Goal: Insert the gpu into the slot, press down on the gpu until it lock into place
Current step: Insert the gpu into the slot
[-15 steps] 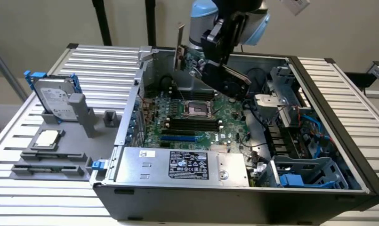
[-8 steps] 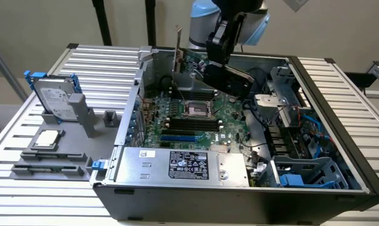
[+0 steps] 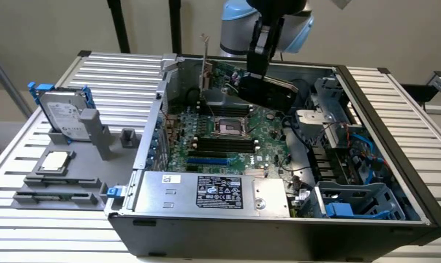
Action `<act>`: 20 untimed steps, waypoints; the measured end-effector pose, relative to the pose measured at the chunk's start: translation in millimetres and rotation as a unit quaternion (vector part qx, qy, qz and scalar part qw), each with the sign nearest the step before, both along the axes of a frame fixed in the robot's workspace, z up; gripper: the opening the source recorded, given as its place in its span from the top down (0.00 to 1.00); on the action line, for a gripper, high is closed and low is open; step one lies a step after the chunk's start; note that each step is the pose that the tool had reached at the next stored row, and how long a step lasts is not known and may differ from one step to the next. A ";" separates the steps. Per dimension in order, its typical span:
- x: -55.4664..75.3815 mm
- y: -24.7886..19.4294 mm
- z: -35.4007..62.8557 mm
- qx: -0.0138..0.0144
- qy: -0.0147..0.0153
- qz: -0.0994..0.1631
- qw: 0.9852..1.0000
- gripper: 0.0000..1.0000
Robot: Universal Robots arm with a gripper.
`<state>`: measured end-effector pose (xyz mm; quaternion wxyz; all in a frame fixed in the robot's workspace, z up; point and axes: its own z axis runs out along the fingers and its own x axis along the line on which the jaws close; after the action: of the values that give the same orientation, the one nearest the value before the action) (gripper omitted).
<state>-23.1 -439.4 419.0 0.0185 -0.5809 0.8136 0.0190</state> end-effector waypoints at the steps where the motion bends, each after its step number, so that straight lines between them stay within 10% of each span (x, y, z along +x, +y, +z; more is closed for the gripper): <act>1: 0.0 0.0 -0.2 0.000 -0.001 0.009 1.000 0.74; 8: 0.0 0.0 -1.9 0.000 -0.007 0.073 0.997 0.74; 16: -0.2 0.0 -6.1 0.000 -0.014 0.141 0.990 0.74; 20: -3.8 -0.1 -11.1 0.000 -0.017 0.146 0.989 0.74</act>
<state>-26.8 -439.6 407.9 0.0288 -0.6938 0.7195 0.0118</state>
